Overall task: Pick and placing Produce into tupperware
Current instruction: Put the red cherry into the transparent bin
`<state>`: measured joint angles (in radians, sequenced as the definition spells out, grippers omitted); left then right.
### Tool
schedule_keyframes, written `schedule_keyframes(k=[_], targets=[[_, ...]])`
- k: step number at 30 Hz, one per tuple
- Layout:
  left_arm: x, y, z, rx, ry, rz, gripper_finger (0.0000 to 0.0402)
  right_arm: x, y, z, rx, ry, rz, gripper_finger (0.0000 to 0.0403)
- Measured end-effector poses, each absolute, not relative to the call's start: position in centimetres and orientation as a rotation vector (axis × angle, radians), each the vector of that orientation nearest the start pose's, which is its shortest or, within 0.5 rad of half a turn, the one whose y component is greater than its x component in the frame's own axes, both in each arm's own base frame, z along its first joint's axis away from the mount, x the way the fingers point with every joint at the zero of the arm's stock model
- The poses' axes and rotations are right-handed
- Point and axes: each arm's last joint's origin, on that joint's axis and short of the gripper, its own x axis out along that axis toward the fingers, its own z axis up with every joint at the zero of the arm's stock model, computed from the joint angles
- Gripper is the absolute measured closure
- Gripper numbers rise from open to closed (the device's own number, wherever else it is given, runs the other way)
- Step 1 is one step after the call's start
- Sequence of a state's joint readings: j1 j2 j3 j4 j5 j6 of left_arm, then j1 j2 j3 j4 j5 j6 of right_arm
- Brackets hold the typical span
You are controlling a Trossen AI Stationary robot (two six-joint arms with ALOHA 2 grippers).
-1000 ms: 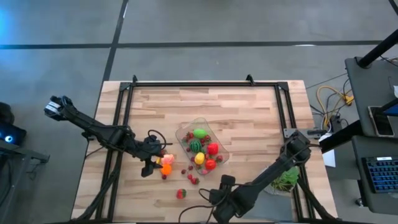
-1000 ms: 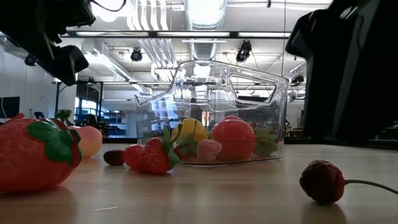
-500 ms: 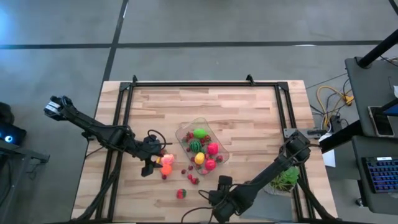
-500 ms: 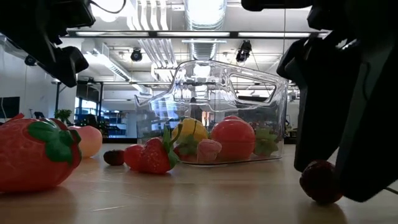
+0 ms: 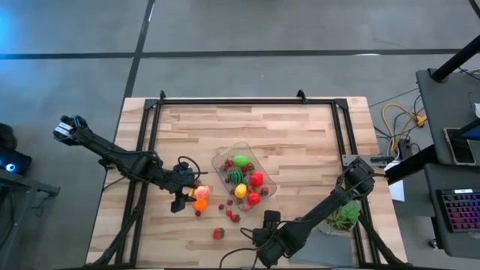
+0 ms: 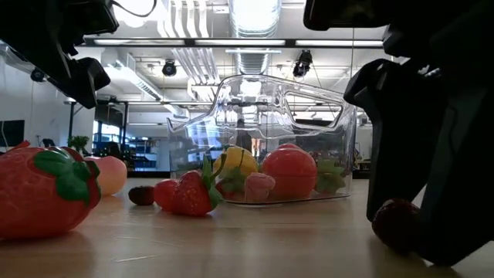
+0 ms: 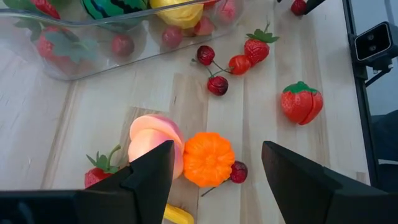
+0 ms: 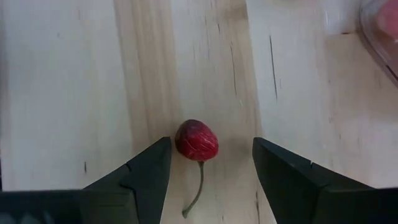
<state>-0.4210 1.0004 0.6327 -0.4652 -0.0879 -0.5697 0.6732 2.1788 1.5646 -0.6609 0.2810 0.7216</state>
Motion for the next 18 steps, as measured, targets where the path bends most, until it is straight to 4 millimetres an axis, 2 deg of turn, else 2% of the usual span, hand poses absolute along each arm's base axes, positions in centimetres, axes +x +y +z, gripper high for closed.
schedule_keyframes(k=[6, 18], targets=[[17.68, -7.64, 22.21, -0.324, 0.867, -0.073, 0.0173, 34.61, 26.34, 13.69, 0.061, 1.155, -0.082, 0.0195], [17.68, -7.64, 22.2, -0.323, 0.868, -0.073, 0.0173, 34.61, 26.4, 13.67, 0.075, 1.165, -0.067, 0.0286]])
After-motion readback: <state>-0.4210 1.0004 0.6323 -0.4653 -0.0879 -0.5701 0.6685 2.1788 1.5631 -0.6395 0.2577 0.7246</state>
